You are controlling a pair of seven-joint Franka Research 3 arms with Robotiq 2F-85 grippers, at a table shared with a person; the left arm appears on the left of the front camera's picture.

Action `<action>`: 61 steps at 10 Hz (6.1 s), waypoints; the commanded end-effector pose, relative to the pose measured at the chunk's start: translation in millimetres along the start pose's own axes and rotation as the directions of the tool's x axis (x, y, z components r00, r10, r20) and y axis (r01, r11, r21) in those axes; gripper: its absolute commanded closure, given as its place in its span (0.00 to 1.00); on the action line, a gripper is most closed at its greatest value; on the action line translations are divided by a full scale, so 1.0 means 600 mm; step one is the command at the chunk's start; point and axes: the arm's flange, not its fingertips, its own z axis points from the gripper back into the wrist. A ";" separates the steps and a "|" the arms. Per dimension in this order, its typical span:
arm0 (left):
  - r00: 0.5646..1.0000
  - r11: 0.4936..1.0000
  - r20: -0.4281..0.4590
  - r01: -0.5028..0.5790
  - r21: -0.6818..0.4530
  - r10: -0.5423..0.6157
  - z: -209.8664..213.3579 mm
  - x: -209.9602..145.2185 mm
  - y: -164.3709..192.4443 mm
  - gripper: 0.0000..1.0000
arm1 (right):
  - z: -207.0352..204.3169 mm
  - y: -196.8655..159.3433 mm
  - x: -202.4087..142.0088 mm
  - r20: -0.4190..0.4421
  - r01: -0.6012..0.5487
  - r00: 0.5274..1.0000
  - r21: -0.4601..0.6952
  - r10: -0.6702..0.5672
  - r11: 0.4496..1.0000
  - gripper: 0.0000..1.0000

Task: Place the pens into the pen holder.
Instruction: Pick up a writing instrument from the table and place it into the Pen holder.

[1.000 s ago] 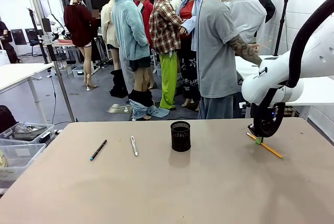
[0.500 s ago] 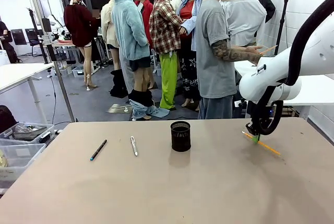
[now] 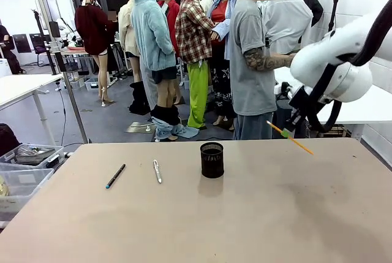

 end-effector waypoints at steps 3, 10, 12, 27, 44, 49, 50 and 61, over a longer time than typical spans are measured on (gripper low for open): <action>1.000 1.000 0.004 -0.002 0.008 0.002 -0.002 0.001 0.001 0.00 | -0.035 0.014 0.055 0.463 -0.157 0.885 0.190 0.052 0.969 1.00; 1.000 1.000 0.004 -0.002 0.008 0.002 -0.002 0.001 0.001 0.00 | -0.135 0.057 0.227 0.634 -0.334 0.773 0.364 0.032 0.870 1.00; 1.000 1.000 0.004 -0.002 0.008 0.002 -0.002 0.001 0.001 0.00 | -0.164 0.064 0.227 0.624 -0.352 0.781 0.460 -0.015 0.815 1.00; 1.000 1.000 0.004 -0.002 0.008 0.002 -0.002 0.001 0.001 0.00 | -0.278 0.071 0.182 0.523 -0.366 0.851 0.514 0.055 0.776 0.98; 1.000 1.000 0.004 -0.002 0.008 0.002 -0.002 0.001 0.001 0.00 | 0.355 0.010 -0.395 0.065 0.691 0.694 -0.338 -0.717 0.639 0.40; 0.999 0.997 0.035 0.029 -0.077 -0.026 0.011 0.026 -0.053 0.00 | 0.379 0.007 -0.454 0.056 0.704 0.667 -0.373 -0.743 0.604 0.40; 0.996 0.990 0.063 0.067 -0.122 -0.060 0.016 0.059 -0.111 0.00 | 0.379 0.007 -0.454 0.056 0.704 0.667 -0.373 -0.743 0.604 0.40; 0.955 0.899 -0.100 0.224 -0.377 -0.280 -0.135 0.138 -0.408 0.00 | 0.379 0.007 -0.454 0.056 0.704 0.667 -0.373 -0.743 0.604 0.40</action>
